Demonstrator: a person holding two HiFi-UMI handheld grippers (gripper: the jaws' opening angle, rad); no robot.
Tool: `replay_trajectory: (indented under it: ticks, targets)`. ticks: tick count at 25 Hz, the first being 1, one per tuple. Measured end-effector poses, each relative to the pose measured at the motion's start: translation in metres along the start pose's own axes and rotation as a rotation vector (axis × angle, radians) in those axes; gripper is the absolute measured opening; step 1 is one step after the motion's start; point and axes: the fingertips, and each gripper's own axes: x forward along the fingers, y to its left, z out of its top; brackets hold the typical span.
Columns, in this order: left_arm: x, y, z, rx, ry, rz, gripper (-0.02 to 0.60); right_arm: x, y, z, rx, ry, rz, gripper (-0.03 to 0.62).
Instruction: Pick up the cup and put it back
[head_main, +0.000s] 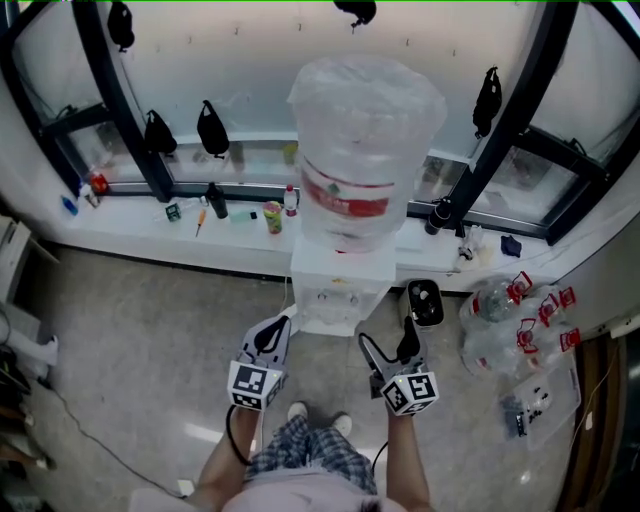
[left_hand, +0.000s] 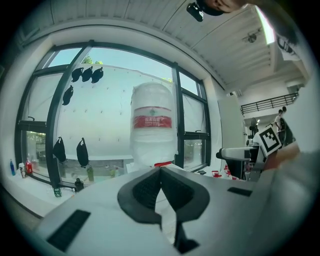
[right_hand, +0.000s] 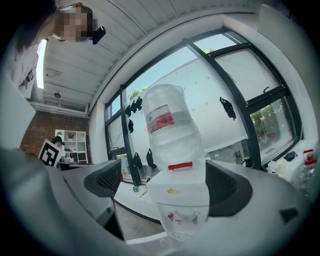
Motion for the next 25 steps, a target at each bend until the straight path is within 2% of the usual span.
replay_trajectory:
  ticks: [7,13,19,25]
  targets:
    - [0.024,-0.007,-0.013,-0.005,0.018,0.023,0.025,0.012,-0.022,-0.001,-0.008,0.021,0.041,0.517]
    - [0.04,-0.015,-0.045,0.004,0.02,0.054,0.025,0.022,-0.041,-0.035,-0.014,0.052,0.094,0.517]
    - [0.062,-0.016,-0.112,0.046,-0.014,0.04,0.025,0.032,-0.064,-0.12,-0.032,0.07,0.126,0.517]
    - [0.091,-0.008,-0.219,0.046,-0.02,0.028,0.025,0.035,-0.094,-0.233,-0.043,0.089,0.146,0.517]
